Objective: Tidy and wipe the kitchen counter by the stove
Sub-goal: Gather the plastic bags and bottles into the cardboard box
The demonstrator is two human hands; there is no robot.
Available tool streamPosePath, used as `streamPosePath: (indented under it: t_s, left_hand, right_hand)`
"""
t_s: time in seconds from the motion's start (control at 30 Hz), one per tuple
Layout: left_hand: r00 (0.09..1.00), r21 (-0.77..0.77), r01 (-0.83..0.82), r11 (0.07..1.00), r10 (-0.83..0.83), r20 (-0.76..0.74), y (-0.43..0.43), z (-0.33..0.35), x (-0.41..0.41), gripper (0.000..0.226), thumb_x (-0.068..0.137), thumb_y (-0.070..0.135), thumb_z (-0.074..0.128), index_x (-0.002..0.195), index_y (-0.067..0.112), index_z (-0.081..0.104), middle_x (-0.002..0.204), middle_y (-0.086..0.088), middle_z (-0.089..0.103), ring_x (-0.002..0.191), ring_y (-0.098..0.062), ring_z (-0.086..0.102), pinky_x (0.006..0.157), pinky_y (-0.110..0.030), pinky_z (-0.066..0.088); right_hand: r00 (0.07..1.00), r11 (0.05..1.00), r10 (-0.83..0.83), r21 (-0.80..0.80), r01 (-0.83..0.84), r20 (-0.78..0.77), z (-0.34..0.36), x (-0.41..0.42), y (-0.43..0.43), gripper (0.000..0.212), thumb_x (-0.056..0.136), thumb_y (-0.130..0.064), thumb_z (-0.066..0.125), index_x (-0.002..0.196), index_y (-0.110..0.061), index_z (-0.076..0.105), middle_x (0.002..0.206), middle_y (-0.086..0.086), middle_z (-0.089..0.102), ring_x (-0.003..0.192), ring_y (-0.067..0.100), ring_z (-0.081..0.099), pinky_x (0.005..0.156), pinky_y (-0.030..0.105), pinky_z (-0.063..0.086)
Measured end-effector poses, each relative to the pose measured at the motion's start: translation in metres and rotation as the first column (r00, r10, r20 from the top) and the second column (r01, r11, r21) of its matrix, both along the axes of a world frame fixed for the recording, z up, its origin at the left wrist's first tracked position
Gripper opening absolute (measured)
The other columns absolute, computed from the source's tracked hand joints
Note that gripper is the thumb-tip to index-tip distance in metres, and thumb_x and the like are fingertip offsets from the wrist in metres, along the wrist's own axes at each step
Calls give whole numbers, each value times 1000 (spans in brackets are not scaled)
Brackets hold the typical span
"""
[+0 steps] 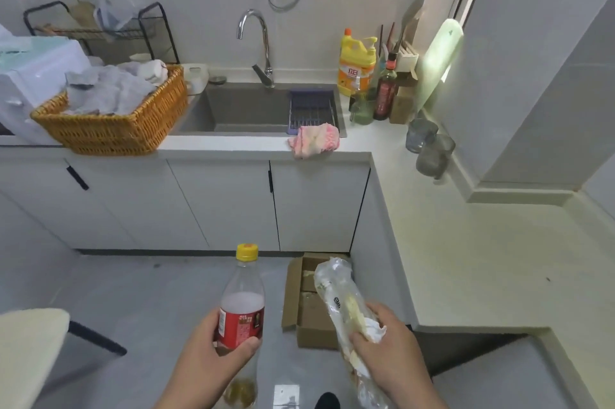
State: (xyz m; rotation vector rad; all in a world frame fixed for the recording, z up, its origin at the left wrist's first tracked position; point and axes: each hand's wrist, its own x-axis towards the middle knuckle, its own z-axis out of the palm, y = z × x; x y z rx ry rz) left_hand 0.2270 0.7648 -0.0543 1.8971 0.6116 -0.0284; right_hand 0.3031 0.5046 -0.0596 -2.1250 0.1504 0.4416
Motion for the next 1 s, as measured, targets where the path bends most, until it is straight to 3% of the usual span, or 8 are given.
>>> streamPosePath:
  t_s: [0.07,0.2,0.3,0.43,0.53,0.63,0.8,1.0]
  left_hand:
    - [999,-8,2,1000,-2,-49,3,-17,37,59,47,49,84,100,34,61,89,18,71,78,-3,68,76,-32,54]
    - [988,-12,27,1000,-29,-149,10,-53,108,49,64,13,89,99,32,61,87,23,70,73,-1,67,74,-28,55]
    - [978,-32,23,999,-29,-208,18,-87,153,52,64,19,89,105,33,61,88,8,74,83,-7,69,75,-27,53]
    - [969,-76,45,996,-62,-239,21,-143,209,40,76,20,81,107,29,59,98,7,70,86,-4,65,67,-16,46]
    - [958,-116,80,990,-108,-267,22,-194,247,42,80,23,78,110,34,52,100,15,64,91,-1,60,66,-14,43]
    - [943,-161,89,983,-136,-304,28,-265,274,40,77,23,80,105,35,55,99,14,67,90,-2,63,69,-19,46]
    - [896,-216,189,958,-258,-360,25,-392,313,44,75,34,81,110,34,54,102,16,65,92,2,62,74,-20,48]
    - [879,-294,217,931,-317,-356,12,-539,353,42,78,35,80,111,34,55,104,15,67,93,0,63,77,-21,49]
  right_hand:
    - [999,1000,-13,-18,12,-36,-22,41,7,46,83,-35,69,127,-36,54,109,-19,63,100,9,60,85,25,49]
    - [994,999,15,-42,-20,-104,-56,112,24,42,88,-40,64,126,-44,48,106,-21,59,97,7,57,84,22,44]
    - [991,996,1,-85,-13,-136,-89,154,37,38,90,-39,60,127,-36,53,97,-21,61,89,4,58,75,17,44]
    - [980,994,-54,-99,35,-194,-143,197,56,28,93,-32,58,121,-32,56,87,-22,57,79,-2,55,61,11,39]
    - [965,986,-142,-116,119,-220,-193,219,69,39,91,-30,62,130,-32,54,94,-21,57,87,5,57,72,21,47]
    - [949,974,-210,-134,182,-234,-256,235,78,48,88,-29,65,134,-32,51,106,-15,59,96,11,56,80,24,43]
    - [922,942,-312,-204,269,-229,-374,252,78,45,87,-29,64,131,-32,53,106,-17,61,94,8,56,68,14,38]
    - [875,895,-433,-219,389,-215,-514,259,75,48,84,-25,69,130,-31,54,103,-16,61,92,9,58,66,10,37]
